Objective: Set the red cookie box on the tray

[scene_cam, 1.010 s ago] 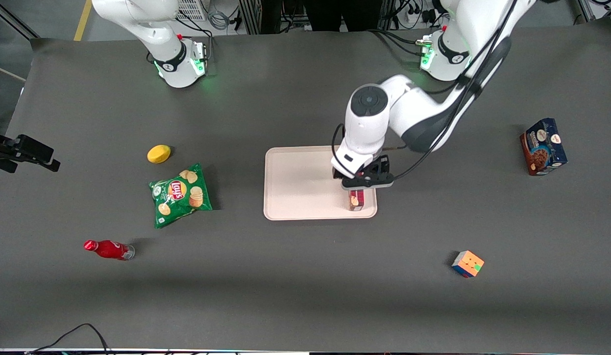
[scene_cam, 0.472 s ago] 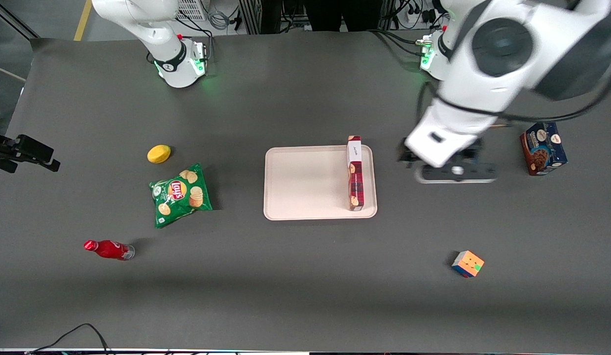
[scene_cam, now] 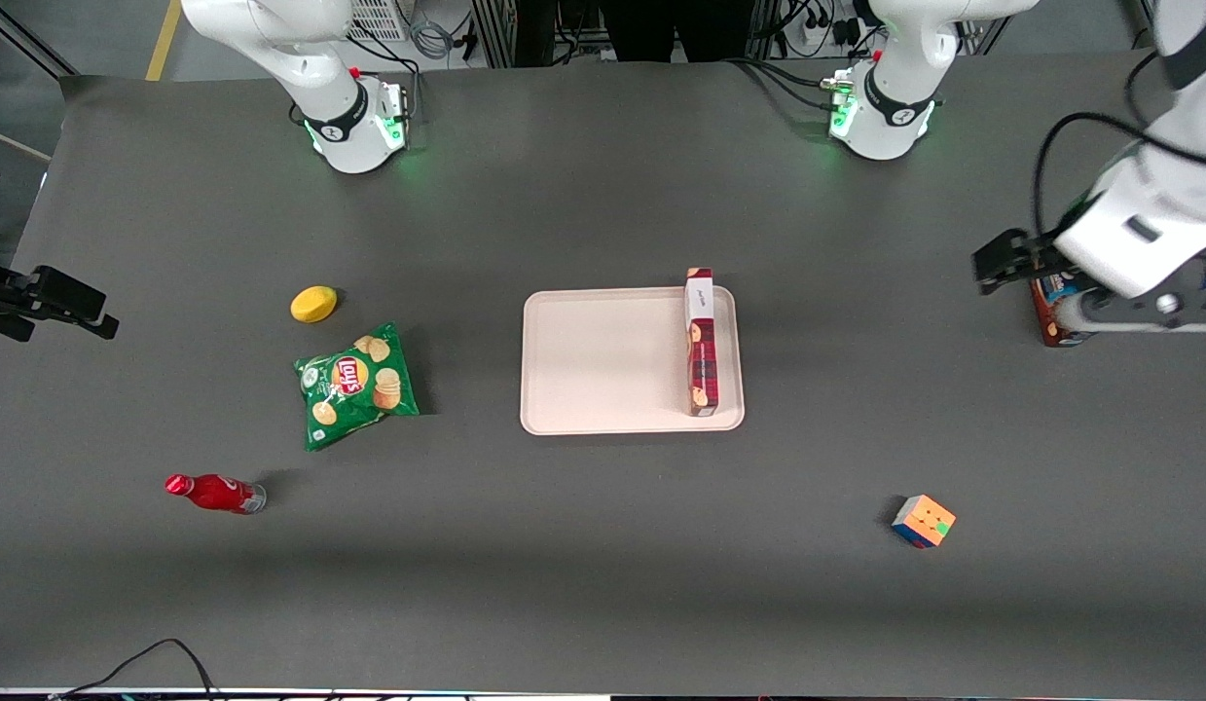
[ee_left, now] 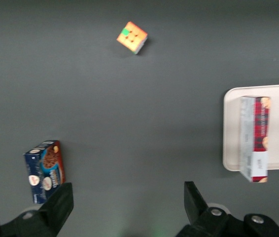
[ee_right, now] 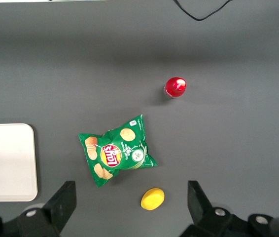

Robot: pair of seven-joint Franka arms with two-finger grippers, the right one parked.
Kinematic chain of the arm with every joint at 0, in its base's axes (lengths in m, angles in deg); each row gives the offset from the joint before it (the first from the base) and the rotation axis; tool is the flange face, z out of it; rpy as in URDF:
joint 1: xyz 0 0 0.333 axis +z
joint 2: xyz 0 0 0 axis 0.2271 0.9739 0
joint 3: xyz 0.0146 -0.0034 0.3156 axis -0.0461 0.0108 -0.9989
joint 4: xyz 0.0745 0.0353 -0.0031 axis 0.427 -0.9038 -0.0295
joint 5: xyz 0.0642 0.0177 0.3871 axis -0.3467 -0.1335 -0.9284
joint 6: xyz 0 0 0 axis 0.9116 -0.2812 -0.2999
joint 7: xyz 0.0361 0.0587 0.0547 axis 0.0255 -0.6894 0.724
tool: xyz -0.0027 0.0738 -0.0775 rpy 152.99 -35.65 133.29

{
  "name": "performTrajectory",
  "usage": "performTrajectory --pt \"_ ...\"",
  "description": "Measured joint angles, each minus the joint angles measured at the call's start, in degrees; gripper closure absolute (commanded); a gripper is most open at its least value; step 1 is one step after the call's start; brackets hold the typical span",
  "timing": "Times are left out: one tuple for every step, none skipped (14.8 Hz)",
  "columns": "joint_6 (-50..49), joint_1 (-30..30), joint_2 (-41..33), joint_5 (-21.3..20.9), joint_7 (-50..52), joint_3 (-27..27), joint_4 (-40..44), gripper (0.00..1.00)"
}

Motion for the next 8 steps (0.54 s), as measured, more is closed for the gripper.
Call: performTrajectory --pt "1.73 -0.01 -2.67 0.48 -1.49 -1.75 -3.8 0.0" --pt "3.32 -0.02 -5.13 0.74 -2.29 -2.94 -7.44 0.0" --pt "4.64 -0.04 -7.24 0.86 -2.56 -3.71 -10.69 0.0" --pt "5.45 -0.1 -8.78 0.89 -2.62 -4.29 -13.13 0.0" --pt "6.14 -0.13 -9.84 0.92 -2.65 -4.72 -14.9 0.0" --pt "6.71 -0.16 -10.43 0.93 -2.66 -4.98 -15.99 0.0" --pt "6.98 -0.19 -10.67 0.94 -2.67 -5.14 -16.55 0.0" --pt "7.2 -0.23 -10.69 1.54 -2.67 -5.4 -16.76 0.0"
